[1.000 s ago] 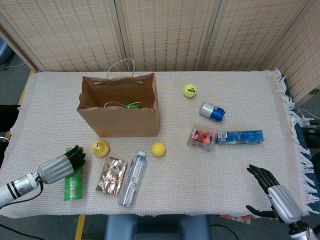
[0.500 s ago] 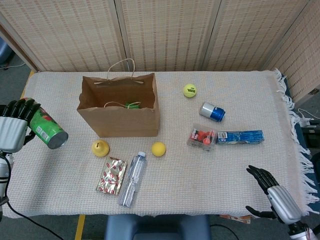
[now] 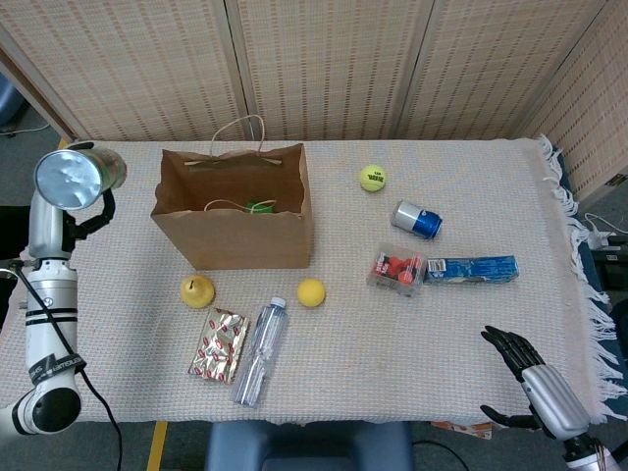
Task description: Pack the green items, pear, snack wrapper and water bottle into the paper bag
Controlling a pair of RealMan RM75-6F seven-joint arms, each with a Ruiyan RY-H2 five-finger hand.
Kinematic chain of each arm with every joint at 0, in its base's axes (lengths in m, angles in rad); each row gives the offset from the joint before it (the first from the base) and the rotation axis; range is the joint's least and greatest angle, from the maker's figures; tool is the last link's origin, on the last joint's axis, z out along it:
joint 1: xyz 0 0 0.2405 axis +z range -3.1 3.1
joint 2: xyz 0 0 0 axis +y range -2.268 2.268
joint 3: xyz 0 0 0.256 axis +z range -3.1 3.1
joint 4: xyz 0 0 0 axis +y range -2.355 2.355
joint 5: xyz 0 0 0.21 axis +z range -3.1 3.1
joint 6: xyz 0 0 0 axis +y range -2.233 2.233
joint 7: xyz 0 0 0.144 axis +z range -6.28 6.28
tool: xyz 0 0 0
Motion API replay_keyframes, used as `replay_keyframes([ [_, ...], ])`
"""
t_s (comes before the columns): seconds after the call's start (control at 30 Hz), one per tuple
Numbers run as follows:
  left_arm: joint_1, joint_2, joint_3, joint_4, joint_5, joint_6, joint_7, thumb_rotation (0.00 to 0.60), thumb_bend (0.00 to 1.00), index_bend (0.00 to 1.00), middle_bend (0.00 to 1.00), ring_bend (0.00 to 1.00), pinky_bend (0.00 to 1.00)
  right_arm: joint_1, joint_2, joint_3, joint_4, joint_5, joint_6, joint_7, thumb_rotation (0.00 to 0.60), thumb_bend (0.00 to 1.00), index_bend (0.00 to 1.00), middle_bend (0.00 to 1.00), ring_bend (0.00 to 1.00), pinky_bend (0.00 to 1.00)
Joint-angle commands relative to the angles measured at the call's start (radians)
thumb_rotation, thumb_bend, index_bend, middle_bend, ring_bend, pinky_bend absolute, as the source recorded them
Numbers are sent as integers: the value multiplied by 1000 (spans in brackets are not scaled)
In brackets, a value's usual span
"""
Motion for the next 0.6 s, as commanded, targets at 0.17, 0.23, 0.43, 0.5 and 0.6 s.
replay_keyframes([
  [0.17,-190,-139,-1,20,-81,-28,169,600,655,710,681,598,756,4,7,-3,-5,0,-8,10,600,76,0,0,0,0],
  [0.23,-227,-183,8,54,-96,-35,194,600,654,709,678,597,753,6,9,-5,-5,1,-11,18,600,76,0,0,0,0],
  [0.43,-323,-290,46,197,-122,-86,263,600,640,685,641,566,730,9,19,-9,-12,2,-15,41,600,76,0,0,0,0],
  [0.5,-345,-306,76,231,-128,-127,294,600,585,584,524,463,642,10,21,-10,-12,0,-16,43,600,76,0,0,0,0],
  [0.6,-367,-300,99,232,-175,-194,340,600,428,223,120,110,297,10,23,-11,-12,-2,-15,46,600,75,0,0,0,0],
])
